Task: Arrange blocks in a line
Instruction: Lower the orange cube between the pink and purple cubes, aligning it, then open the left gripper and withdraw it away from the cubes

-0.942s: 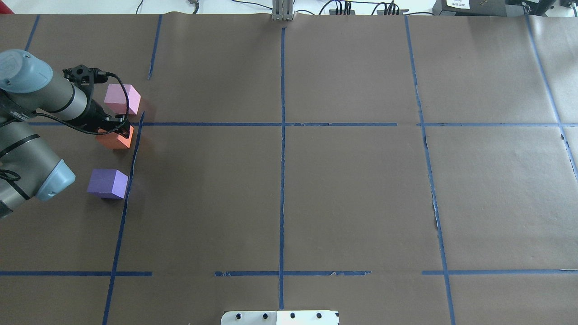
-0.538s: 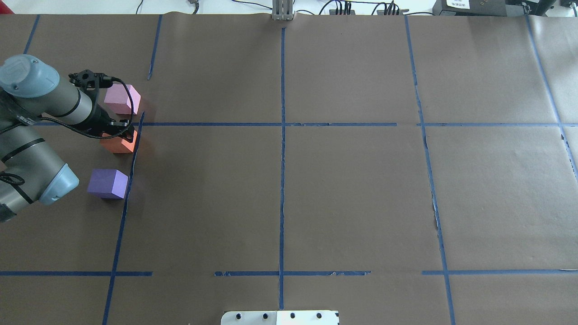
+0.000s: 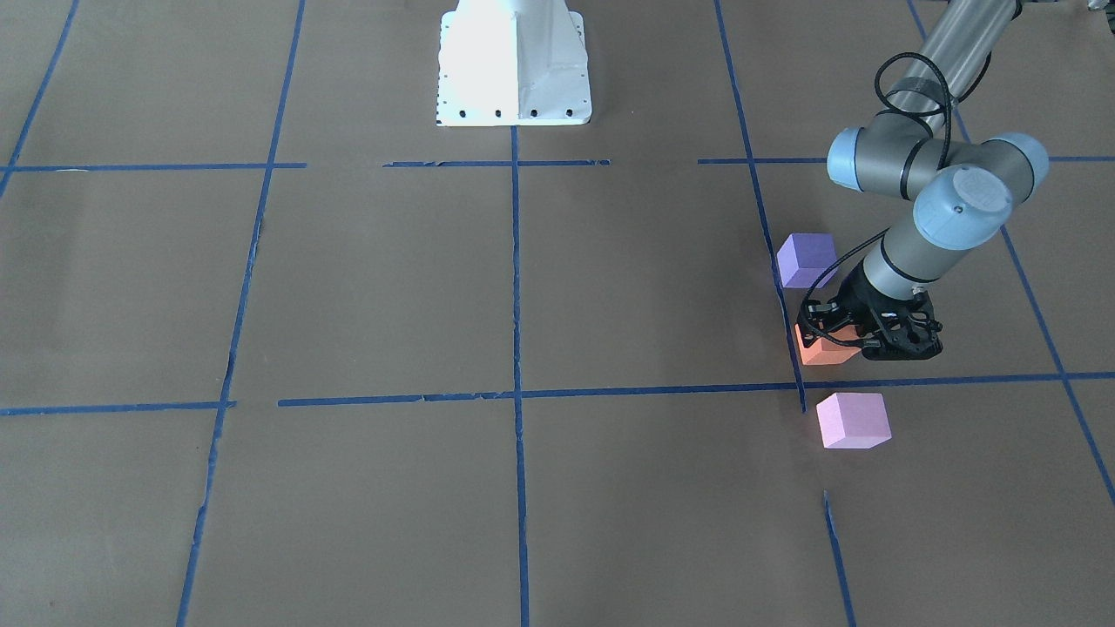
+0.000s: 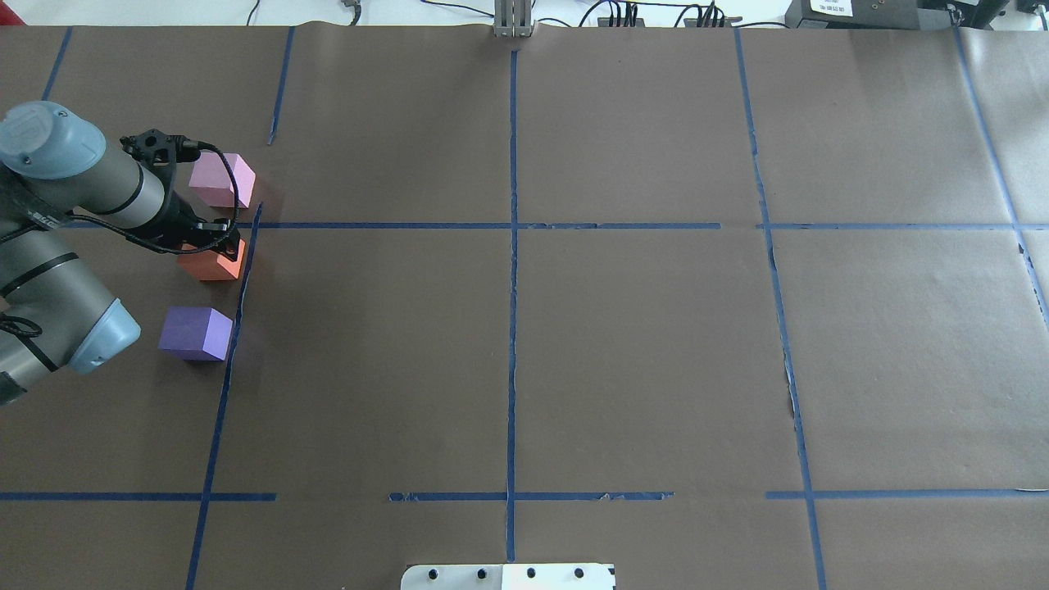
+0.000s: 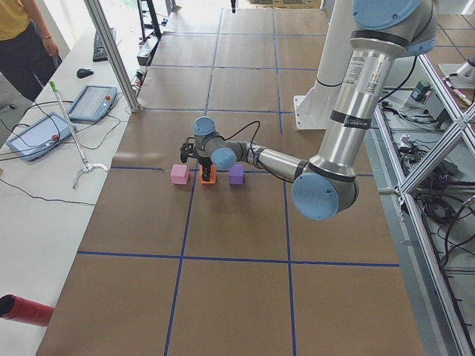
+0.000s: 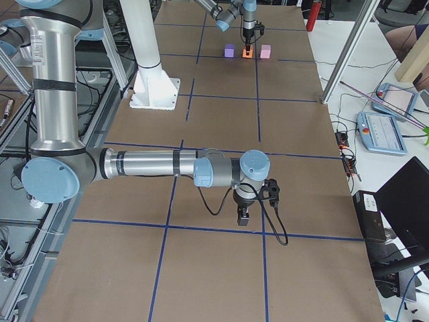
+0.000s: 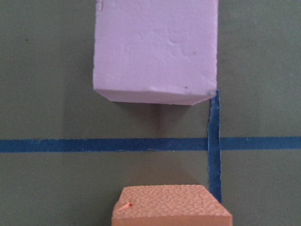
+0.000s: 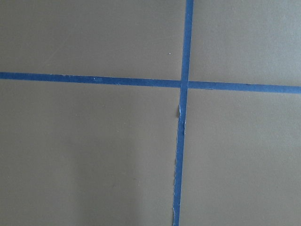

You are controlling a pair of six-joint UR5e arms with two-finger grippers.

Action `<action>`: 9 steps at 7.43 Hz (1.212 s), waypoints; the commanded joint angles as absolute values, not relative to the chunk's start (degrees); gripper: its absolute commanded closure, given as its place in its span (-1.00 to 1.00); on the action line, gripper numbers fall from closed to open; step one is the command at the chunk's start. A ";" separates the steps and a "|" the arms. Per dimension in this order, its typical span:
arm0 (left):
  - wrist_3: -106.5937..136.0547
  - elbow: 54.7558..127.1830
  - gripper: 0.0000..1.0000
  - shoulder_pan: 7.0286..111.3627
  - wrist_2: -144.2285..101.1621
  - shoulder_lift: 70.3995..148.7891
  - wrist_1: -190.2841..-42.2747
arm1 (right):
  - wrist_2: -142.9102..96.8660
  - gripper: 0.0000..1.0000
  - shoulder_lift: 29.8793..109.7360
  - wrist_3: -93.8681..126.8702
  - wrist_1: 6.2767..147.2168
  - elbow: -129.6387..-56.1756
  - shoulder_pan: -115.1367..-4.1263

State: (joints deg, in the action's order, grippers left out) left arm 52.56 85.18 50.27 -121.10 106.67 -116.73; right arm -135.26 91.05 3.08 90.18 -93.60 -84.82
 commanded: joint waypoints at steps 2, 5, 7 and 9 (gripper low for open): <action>52.73 84.55 -0.38 50.19 -121.20 106.70 -116.81 | -135.26 -1.00 91.05 3.08 90.18 -93.60 -84.81; 52.65 84.29 -0.98 50.19 -121.46 106.61 -116.89 | -135.26 -1.00 91.05 3.08 90.18 -93.60 -84.81; 52.30 84.99 -1.00 50.54 -121.46 106.52 -116.81 | -135.26 -1.00 91.05 3.08 90.26 -93.60 -84.81; 52.03 87.87 -1.00 52.89 -120.94 106.35 -115.94 | -135.26 -1.00 91.05 3.08 90.18 -93.60 -84.81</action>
